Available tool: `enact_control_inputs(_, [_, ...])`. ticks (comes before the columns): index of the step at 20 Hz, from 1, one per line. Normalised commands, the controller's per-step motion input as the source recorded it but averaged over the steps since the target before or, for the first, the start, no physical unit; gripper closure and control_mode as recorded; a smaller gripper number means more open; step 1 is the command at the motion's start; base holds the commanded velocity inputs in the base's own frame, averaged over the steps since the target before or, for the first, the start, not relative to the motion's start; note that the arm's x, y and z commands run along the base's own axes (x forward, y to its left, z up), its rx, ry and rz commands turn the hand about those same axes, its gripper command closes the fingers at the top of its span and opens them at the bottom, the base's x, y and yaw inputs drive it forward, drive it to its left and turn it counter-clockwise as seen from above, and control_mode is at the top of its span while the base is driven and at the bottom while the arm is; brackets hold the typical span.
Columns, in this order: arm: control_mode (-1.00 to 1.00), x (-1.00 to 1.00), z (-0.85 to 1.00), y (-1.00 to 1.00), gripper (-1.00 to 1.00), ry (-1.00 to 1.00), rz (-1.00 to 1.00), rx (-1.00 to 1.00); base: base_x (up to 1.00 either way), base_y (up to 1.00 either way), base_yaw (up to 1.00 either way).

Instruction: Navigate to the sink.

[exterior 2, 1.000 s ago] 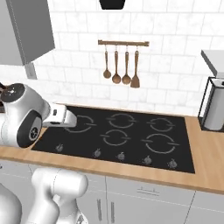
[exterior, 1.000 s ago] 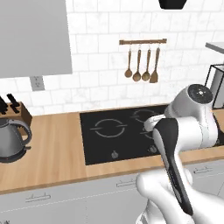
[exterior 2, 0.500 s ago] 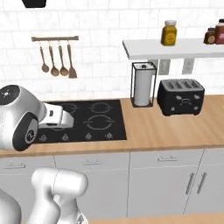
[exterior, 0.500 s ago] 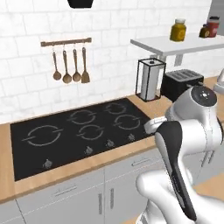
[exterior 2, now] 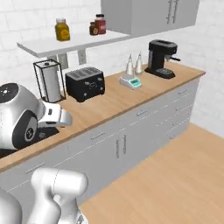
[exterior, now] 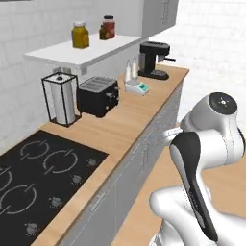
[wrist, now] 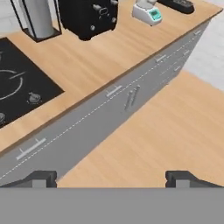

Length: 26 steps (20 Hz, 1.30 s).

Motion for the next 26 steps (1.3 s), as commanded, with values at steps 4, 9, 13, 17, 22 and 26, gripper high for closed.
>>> enact_control_inputs(4, [1.00, 0.00, 0.00, 0.00, -1.00, 0.00, 0.00, 0.00, 0.00, 0.00, -1.00])
enact_control_inputs(9, [1.00, 0.00, 0.00, 0.00, -1.00, 0.00, 0.00, 0.00, 0.00, 0.00, -1.00])
enact_control_inputs(13, [1.00, 0.00, 0.00, 0.00, -1.00, 0.00, 0.00, 0.00, 0.00, 0.00, -1.00])
enact_control_inputs(17, [1.00, 0.00, 0.00, 0.00, -1.00, 0.00, 0.00, 0.00, 0.00, 0.00, -1.00])
enact_control_inputs(22, [1.00, 0.00, 0.00, 0.00, -1.00, 0.00, 0.00, 0.00, 0.00, 0.00, -1.00])
enact_control_inputs(26, [1.00, 0.00, 0.00, 0.00, -1.00, 0.00, 0.00, 0.00, 0.00, -0.23, -0.93])
